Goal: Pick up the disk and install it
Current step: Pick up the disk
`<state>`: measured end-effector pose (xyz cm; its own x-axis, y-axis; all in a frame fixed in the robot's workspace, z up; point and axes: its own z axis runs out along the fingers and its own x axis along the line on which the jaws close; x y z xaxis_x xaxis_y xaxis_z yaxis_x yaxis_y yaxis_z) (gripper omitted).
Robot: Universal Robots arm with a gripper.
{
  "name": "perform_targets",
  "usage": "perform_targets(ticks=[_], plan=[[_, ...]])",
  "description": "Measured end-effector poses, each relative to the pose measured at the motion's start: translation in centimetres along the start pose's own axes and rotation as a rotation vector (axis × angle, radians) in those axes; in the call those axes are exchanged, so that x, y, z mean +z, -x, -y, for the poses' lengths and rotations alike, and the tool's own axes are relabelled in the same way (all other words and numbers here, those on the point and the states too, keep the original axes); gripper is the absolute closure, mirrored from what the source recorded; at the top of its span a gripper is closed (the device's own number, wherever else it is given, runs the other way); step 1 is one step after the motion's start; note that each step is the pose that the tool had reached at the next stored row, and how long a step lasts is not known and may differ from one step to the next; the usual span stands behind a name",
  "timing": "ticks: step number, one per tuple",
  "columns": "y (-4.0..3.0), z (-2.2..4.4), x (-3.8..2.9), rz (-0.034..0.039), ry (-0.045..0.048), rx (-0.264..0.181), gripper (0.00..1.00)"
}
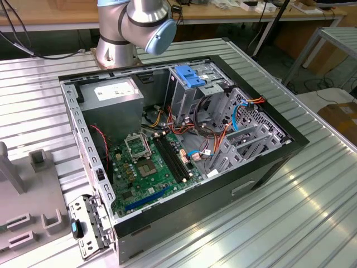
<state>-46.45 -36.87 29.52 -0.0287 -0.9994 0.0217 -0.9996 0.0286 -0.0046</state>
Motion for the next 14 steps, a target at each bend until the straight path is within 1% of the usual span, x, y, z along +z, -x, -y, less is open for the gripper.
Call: perform_targets(ticks=[5, 6, 7, 9, 10, 12, 13, 14], plan=[[0.0, 0.0, -0.01, 0.0001, -0.0001, 0.001, 0.63], [0.0, 0.0, -0.07, 0.0001, -0.0003, 0.001, 0.63], [-0.01, 0.0, -0.37, 0.0002, -0.0004, 0.001, 0.63], [-0.03, 0.0, -1.12, 0.0, -0.0002, 0.001, 0.63], [-0.04, 0.01, -1.97, 0.0001, -0.0006, 0.001, 0.63], [-0.07, 0.01, -2.91, 0.0001, -0.0008, 0.001, 0.63], [-0.09, 0.02, -4.18, 0.0001, -0.001, 0.001, 0.63], [-0.11, 0.02, -5.24, 0.0001, -0.001, 0.0, 0.63]])
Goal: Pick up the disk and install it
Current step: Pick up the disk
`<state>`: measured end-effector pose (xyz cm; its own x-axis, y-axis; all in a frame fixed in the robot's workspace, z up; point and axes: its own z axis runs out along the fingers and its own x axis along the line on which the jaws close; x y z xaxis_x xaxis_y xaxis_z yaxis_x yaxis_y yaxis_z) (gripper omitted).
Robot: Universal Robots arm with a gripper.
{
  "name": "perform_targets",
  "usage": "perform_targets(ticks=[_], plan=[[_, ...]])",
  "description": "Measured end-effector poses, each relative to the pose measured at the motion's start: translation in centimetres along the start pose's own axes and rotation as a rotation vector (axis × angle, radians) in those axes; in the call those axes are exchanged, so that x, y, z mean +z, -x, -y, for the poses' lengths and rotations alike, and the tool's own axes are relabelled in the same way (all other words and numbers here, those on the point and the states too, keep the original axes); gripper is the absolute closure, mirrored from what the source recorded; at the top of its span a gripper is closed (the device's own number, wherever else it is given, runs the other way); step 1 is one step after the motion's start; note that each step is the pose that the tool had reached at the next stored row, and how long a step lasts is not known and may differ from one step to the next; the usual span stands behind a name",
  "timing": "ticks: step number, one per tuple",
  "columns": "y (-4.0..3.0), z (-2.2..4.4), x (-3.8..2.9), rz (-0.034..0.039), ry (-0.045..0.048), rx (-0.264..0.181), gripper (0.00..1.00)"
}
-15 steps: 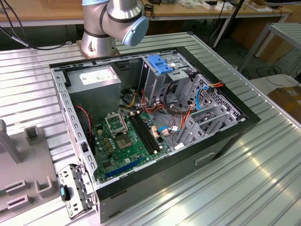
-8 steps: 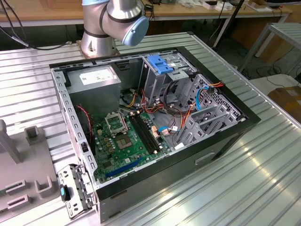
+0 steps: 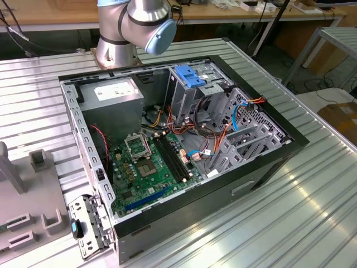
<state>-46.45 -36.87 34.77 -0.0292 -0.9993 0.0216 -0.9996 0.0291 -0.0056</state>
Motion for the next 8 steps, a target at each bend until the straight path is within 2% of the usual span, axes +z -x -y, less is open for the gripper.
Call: perform_targets(ticks=[2, 4, 5, 6, 8], plan=[[-0.02, 0.01, -1.16, -0.0001, 0.0001, 0.0, 0.63], [-0.03, 0.01, -2.65, 0.0, -0.0002, 0.0, 0.63], [-0.04, 0.02, -3.11, 0.0, 0.0, 0.0, 0.63], [-0.03, 0.02, -4.22, 0.0, -0.0002, 0.0, 0.63], [-0.09, 0.04, -7.23, -0.0001, -0.0002, 0.0, 0.63]])
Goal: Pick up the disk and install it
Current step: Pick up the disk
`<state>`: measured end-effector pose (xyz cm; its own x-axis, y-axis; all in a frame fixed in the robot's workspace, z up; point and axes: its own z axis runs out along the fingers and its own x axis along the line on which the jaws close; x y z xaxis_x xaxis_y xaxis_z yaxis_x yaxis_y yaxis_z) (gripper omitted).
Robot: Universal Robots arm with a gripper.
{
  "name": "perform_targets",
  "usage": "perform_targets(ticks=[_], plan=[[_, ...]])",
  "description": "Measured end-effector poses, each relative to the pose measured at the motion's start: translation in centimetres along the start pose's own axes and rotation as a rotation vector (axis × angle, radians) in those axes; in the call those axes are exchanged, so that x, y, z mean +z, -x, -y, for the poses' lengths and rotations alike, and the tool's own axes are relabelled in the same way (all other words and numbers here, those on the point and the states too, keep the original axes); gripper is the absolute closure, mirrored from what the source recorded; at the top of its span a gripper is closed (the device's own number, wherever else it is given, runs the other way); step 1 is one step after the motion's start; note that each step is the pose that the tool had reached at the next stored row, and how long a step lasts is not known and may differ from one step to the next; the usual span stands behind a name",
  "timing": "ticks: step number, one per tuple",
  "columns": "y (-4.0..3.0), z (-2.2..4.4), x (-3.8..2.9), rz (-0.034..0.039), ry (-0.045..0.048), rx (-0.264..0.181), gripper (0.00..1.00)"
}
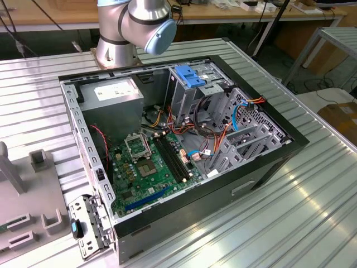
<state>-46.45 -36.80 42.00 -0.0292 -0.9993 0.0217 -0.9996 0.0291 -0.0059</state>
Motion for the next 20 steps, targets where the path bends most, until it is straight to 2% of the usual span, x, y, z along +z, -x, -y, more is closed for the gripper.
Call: perform_targets(ticks=[2, 3, 5, 6, 10, 11, 13, 17, 20], plan=[[-0.04, 0.01, -2.09, -0.0001, -0.0001, 0.0, 0.63], [-0.07, 0.02, -3.55, -0.0001, 0.0, 0.0, 0.63], [-0.1, 0.02, -4.7, 0.0001, -0.0002, 0.0, 0.63], [-0.13, 0.04, -6.32, 0.0, -0.0001, 0.0, 0.63], [-0.2, 0.06, -10.23, 0.0, -0.0002, 0.0, 0.63], [-0.22, 0.06, -10.94, -0.0001, 0.0, 0.0, 0.63], [-0.23, 0.07, -11.68, 0.0, 0.0001, 0.0, 0.63], [-0.23, 0.18, -11.67, 0.0006, 0.0, 0.0, 0.63], [-0.21, 0.86, -11.67, 0.0005, 0.0001, 0.0, 0.63]])
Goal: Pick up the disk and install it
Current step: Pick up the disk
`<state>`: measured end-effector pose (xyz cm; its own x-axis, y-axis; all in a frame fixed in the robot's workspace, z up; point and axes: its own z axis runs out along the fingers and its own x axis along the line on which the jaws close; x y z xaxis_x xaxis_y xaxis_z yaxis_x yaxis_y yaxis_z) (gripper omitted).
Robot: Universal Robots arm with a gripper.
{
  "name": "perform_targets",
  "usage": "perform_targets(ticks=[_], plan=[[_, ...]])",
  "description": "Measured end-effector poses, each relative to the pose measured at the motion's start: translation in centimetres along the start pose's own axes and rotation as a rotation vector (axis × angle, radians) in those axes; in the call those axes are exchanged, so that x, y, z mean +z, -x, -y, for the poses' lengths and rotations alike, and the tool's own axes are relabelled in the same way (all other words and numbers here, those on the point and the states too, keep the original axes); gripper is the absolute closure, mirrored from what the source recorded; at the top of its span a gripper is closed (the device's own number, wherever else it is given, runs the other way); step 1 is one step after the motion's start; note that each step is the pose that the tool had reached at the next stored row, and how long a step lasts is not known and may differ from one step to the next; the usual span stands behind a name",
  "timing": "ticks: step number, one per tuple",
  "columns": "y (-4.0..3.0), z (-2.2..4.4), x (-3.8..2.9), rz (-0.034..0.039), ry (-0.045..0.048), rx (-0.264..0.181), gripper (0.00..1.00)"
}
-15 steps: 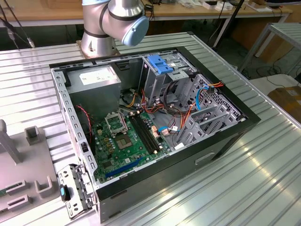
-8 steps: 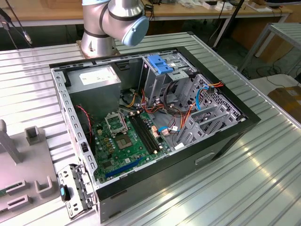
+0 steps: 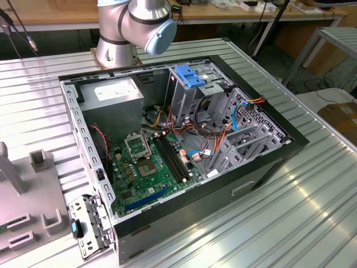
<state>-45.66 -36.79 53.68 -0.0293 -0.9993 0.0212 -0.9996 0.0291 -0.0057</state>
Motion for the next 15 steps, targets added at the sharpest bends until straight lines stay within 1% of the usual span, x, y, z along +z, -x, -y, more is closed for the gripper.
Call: perform_targets(ticks=[3, 12, 15], plan=[[0.02, 0.57, 0.02, 0.0001, -0.0002, 0.0, 0.63], [0.02, 0.63, 0.02, 0.0002, -0.0003, 0.0, 0.63], [0.03, 1.08, 0.02, 0.0002, -0.0001, 0.0, 0.63]])
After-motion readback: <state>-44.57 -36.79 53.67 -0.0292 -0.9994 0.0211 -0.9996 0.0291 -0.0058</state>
